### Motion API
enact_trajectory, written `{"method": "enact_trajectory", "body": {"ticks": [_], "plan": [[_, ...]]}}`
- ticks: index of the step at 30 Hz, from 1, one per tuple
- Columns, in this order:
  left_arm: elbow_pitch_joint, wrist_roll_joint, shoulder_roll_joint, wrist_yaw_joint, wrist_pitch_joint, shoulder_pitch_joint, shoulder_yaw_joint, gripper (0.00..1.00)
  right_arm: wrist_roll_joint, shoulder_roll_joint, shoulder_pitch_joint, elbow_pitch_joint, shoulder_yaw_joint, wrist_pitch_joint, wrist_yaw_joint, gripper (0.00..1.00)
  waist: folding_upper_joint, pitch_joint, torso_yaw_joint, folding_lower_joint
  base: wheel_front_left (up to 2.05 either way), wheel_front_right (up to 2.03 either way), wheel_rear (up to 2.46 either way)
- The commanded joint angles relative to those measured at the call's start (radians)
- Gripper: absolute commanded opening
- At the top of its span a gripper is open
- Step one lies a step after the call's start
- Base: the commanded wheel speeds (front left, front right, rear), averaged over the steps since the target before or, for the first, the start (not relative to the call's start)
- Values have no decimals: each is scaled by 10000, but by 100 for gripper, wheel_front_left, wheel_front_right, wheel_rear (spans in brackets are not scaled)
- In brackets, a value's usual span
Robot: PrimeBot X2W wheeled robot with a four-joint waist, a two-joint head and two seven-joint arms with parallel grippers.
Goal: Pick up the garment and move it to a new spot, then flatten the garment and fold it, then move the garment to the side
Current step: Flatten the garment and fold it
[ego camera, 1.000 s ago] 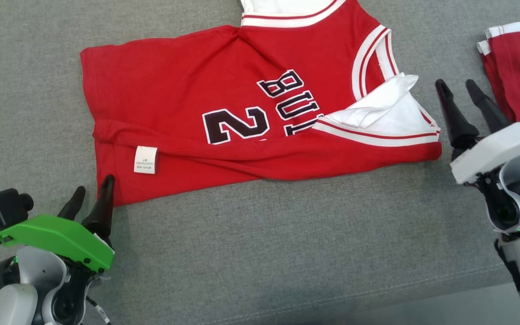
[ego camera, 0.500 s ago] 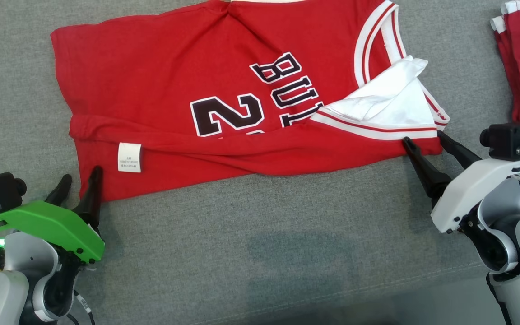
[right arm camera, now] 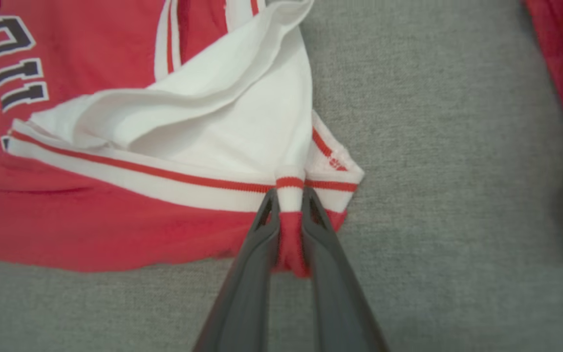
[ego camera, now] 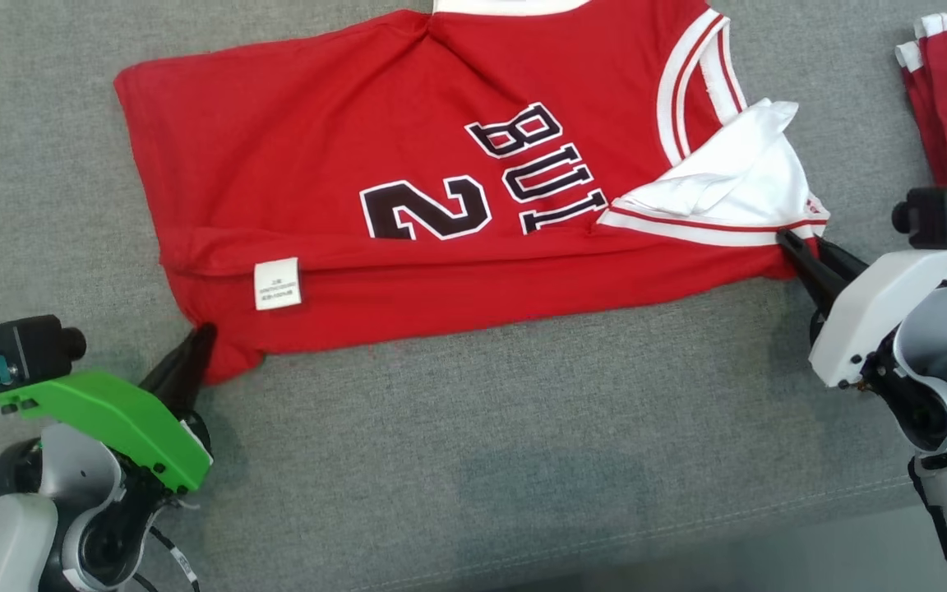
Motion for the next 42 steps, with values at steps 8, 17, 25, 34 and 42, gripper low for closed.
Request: {"method": "enact_trajectory", "body": {"ticks": [8, 17, 25, 34, 42], "plan": [[-1212, -937, 730, -546, 1173, 1197, -11, 0, 664, -632, 767, -538, -398, 1031, -34, 0, -1, -1082, 48, 0, 0, 0, 0], [-2759, -1457, 2054, -328, 1851, 3140, 683, 0, 1464, -1372, 2997, -2585, -918, 2346, -35, 0, -1, -1470, 126, 0, 0, 0, 0], [-2765, -866, 2074, -227, 1489, 3693, 452, 100, 1016, -1265, 3285, -2870, -458, 1855, -28, 100, -1, -1201, 232, 0, 0, 0, 0], [-3730, -301, 1912, 220, 783, 1534, 1177, 100, 1286, -2103, 717, -4578, -1641, 2299, -28, 100, -1, -187, 617, 0, 0, 0, 0], [-1865, 646, 1185, -68, 1531, -2840, -297, 100, 534, -1963, -3651, -2479, -524, 2653, -30, 100, -1, 1240, 1488, 0, 0, 0, 0]]}}
